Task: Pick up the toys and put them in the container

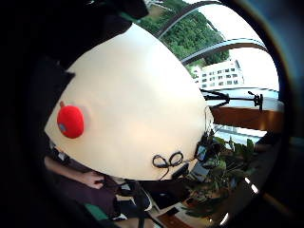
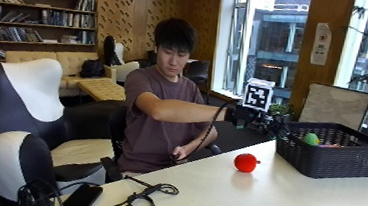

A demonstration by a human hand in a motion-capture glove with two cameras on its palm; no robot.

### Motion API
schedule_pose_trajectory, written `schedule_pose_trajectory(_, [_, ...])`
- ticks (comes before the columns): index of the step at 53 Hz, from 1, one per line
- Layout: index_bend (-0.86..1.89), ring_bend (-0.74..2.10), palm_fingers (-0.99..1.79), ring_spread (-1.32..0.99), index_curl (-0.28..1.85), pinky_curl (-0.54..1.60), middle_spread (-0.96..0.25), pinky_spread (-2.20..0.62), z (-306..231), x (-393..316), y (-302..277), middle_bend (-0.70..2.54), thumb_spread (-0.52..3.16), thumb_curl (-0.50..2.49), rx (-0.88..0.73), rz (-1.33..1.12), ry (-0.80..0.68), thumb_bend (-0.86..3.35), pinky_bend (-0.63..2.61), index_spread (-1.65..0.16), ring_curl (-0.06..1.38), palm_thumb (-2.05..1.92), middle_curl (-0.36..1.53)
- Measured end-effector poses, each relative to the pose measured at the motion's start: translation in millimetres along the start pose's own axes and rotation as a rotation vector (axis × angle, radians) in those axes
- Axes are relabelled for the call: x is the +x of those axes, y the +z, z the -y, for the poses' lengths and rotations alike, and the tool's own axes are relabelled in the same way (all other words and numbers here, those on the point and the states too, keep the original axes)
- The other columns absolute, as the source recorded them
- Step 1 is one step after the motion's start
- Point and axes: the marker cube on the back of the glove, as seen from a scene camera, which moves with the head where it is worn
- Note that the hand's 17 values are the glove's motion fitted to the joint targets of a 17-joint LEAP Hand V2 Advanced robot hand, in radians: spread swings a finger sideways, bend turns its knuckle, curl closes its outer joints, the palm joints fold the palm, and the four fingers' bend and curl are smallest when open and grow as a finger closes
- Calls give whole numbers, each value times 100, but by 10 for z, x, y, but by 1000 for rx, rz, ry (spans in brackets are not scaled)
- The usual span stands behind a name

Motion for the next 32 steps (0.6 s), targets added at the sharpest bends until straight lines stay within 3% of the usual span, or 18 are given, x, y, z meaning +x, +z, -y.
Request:
schedule_pose_trajectory(8, [14,37,6,0,7,18,0,3,12,45,-11,17,92,2,11,-54,46,-5,58,-19,9,-8,7])
schedule_pose_trajectory(12, [15,40,3,0,10,21,0,3,-22,92,1,18,107,4,7,-128,-2,-5,61,-22,10,-8,9])
schedule_pose_trajectory(21, [16,45,-1,0,15,24,0,4,-74,18,24,19,124,7,1,-24,43,-5,65,-24,13,-9,15])
schedule_pose_trajectory(28, [16,48,-3,0,18,26,0,4,-195,110,329,19,130,9,-20,-201,-71,-6,66,-25,15,-9,19])
schedule_pose_trajectory(32, [15,48,-3,0,19,27,0,4,-234,4,499,19,132,9,-58,-89,-75,-6,68,-25,16,-9,21])
